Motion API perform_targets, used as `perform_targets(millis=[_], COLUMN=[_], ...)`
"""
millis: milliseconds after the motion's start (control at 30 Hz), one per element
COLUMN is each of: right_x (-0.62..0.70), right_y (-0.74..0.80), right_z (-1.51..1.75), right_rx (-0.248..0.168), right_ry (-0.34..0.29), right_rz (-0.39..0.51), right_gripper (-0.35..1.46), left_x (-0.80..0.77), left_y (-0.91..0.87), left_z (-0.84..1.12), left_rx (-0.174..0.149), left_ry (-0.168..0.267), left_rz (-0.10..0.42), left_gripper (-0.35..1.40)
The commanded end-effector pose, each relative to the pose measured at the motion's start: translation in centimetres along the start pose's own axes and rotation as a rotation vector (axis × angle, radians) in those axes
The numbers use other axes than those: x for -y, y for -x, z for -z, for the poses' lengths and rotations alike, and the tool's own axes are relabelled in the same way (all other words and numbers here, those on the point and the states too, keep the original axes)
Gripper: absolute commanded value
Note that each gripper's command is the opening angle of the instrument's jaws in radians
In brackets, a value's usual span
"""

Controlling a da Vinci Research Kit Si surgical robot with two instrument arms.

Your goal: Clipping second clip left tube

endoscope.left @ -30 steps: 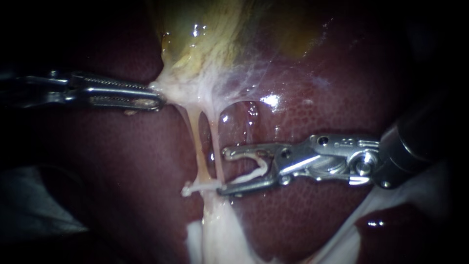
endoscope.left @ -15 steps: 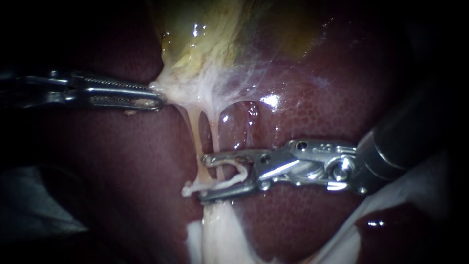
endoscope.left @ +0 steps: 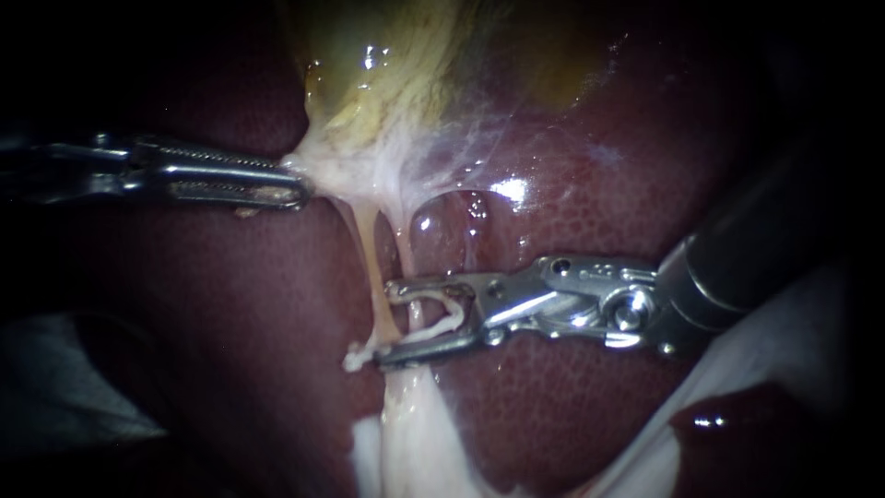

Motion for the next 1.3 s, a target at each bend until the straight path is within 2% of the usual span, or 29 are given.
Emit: perform_targets(millis=[33, 167, 433, 767, 933, 1100, 1300], right_x=[0.0, 0.0, 0.03, 0.11, 0.13, 0.25, 0.45], right_y=[-0.01, 0.0, -0.04, -0.03, -0.05, -0.12, -0.3], right_z=[-0.03, -0.12, -0.28, -0.59, -0.62, -0.59, -0.56], right_rx=[0.0, -0.002, -0.038, -0.043, -0.063, -0.068, -0.099], right_ry=[-0.003, -0.021, -0.095, -0.098, -0.103, -0.114, -0.132], right_rz=[0.001, 0.0, -0.013, 0.002, 0.002, 0.002, -0.003], right_gripper=[0.49, 0.49, 0.49, 0.49, 0.5, 0.5, 0.49], left_x=[0.0, 0.0, -0.01, -0.02, -0.02, -0.02, -0.02], left_y=[0.0, 0.0, -0.01, -0.02, -0.02, -0.02, -0.01], left_z=[0.0, 0.0, -0.01, -0.03, -0.04, -0.04, -0.04], left_rx=[0.0, 0.0, 0.0, -0.001, -0.001, -0.001, -0.001], left_ry=[-0.001, -0.001, -0.002, -0.003, -0.004, -0.004, -0.003], left_rz=[0.0, 0.0, 0.001, 0.001, 0.001, 0.001, 0.001], left_gripper=[-0.35, -0.35, -0.35, -0.35, -0.35, -0.35, -0.35])
